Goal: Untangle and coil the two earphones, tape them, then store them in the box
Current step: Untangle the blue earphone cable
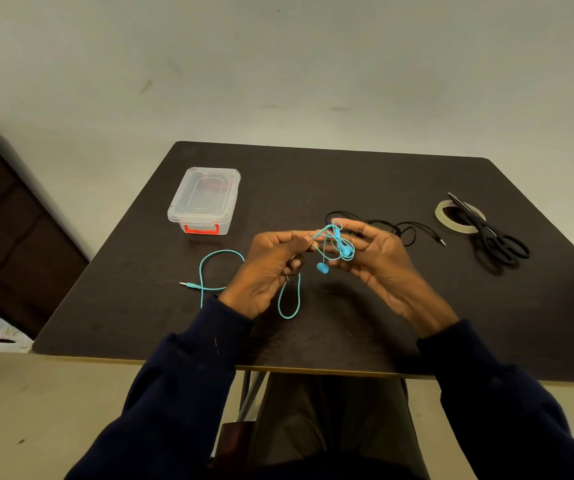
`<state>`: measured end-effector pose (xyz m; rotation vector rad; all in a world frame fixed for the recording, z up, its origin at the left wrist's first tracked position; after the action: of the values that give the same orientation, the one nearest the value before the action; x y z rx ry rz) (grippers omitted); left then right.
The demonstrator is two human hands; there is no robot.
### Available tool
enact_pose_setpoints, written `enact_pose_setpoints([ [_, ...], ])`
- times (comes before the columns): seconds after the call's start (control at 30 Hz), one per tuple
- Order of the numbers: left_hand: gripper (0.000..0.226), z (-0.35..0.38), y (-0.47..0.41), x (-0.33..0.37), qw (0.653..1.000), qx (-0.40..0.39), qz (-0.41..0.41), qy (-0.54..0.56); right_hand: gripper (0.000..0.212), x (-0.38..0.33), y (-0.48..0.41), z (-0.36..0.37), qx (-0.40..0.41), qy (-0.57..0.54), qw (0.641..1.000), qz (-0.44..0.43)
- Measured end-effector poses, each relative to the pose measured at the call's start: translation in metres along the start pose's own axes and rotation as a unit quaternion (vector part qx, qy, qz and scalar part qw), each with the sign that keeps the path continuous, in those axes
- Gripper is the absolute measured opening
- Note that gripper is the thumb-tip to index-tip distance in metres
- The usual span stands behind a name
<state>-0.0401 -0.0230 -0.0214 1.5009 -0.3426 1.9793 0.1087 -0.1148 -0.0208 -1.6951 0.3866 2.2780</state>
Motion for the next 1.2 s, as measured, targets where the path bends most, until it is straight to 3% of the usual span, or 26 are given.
enact_pose_setpoints([
  [0.2,0.014,-0.001,0.002,0.000,1.000,0.016,0.015,-0.020,0.038,0.009,0.001,0.010,0.030,0.121,0.992,-0.034],
  [0.4,0.009,-0.001,0.004,0.001,0.997,0.029,0.034,-0.064,0.043,0.013,0.001,0.004,0.083,0.108,0.990,-0.043],
  [0.53,0.018,0.000,0.005,0.000,0.991,0.036,0.074,-0.102,0.028,0.012,0.002,0.003,0.092,0.080,0.991,-0.058],
  [0.7,0.007,0.001,0.006,-0.002,0.987,0.059,0.096,-0.117,0.026,0.008,0.003,0.007,0.045,0.046,0.997,-0.032],
  [0.8,0.005,0.000,0.005,-0.003,0.986,0.071,0.102,-0.111,0.023,0.004,0.006,-0.001,0.093,0.087,0.992,-0.016],
  [0.87,0.005,-0.002,0.004,-0.004,0.986,0.079,0.102,-0.108,0.022,-0.005,0.007,-0.011,0.176,0.196,0.960,-0.096],
  [0.9,0.006,-0.003,0.003,-0.005,0.986,0.082,0.102,-0.107,0.021,-0.013,0.010,-0.013,0.208,0.270,0.927,-0.159],
  [1.0,0.007,-0.003,0.002,-0.006,0.986,0.080,0.097,-0.107,0.013,-0.033,0.013,0.002,0.159,0.454,0.829,-0.285],
  [1.07,0.006,-0.003,0.002,-0.007,0.988,0.074,0.086,-0.104,0.016,-0.036,0.009,0.015,0.105,0.505,0.813,-0.271],
  [1.2,0.008,-0.003,0.003,-0.008,0.990,0.088,0.072,-0.087,0.013,-0.034,0.001,0.028,0.088,0.546,0.796,-0.247],
])
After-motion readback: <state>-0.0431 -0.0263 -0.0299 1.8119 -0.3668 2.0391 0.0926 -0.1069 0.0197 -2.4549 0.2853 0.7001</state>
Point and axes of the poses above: each hand's wrist, its own y-axis away from the middle knuckle, its own z-axis out of the palm, x = y × z, the point moved 4 cm from there along -y, towards the middle knuckle, and after that the axes turned 3 degrees about x, right-handed, at the moved point
